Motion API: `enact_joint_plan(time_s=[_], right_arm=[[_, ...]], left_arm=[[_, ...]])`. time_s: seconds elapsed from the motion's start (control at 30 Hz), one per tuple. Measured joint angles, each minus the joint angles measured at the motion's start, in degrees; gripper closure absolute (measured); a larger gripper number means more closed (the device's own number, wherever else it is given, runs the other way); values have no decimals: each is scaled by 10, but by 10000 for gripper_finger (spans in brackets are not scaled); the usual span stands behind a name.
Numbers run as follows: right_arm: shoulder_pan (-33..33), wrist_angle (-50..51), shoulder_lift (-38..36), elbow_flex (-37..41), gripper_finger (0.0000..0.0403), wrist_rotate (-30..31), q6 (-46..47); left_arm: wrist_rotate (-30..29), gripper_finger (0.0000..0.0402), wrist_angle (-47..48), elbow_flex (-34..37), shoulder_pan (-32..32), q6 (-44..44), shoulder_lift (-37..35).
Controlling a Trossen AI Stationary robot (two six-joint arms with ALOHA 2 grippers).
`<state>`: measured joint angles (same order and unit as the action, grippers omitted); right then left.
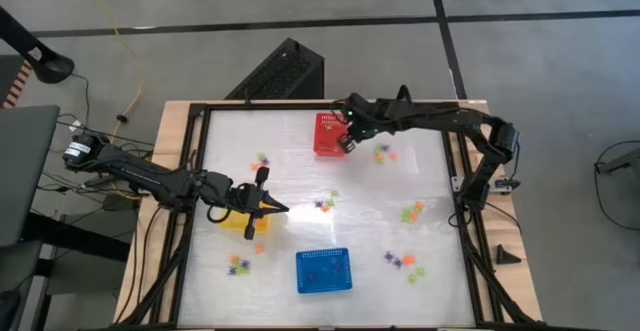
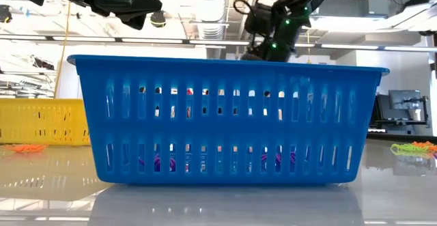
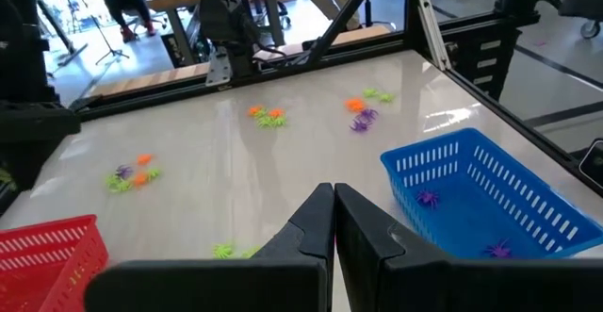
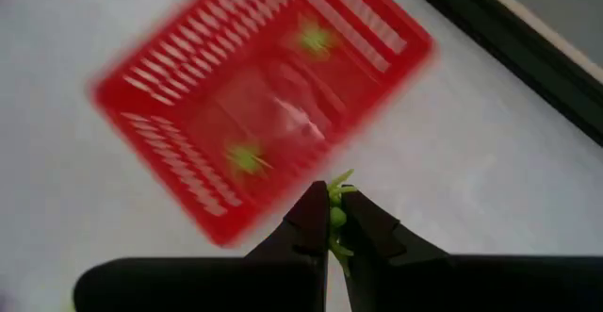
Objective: Sort Halloween decoration
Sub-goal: Put the green spider toy into the red basket, then put the purple spider toy into the blue basket
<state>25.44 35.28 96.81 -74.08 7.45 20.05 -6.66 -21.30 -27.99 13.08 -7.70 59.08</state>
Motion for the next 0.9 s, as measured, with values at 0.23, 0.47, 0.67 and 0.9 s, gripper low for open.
enact_joint_plan(time_s=[0.23, 0.47, 0.67, 0.9], right_arm=[[-24, -112, 0, 0, 359, 0, 10], [-35, -163, 0, 0, 330, 0, 4], [-35, -166, 0, 0, 287, 0, 4], [-28, -151, -1, 0, 215, -12, 5]], left_arm=[[0, 401, 0, 0, 0, 0, 0], [0, 401, 0, 0, 0, 2, 0], [0, 401, 0, 0, 0, 2, 0], [0, 401, 0, 0, 0, 2, 0]])
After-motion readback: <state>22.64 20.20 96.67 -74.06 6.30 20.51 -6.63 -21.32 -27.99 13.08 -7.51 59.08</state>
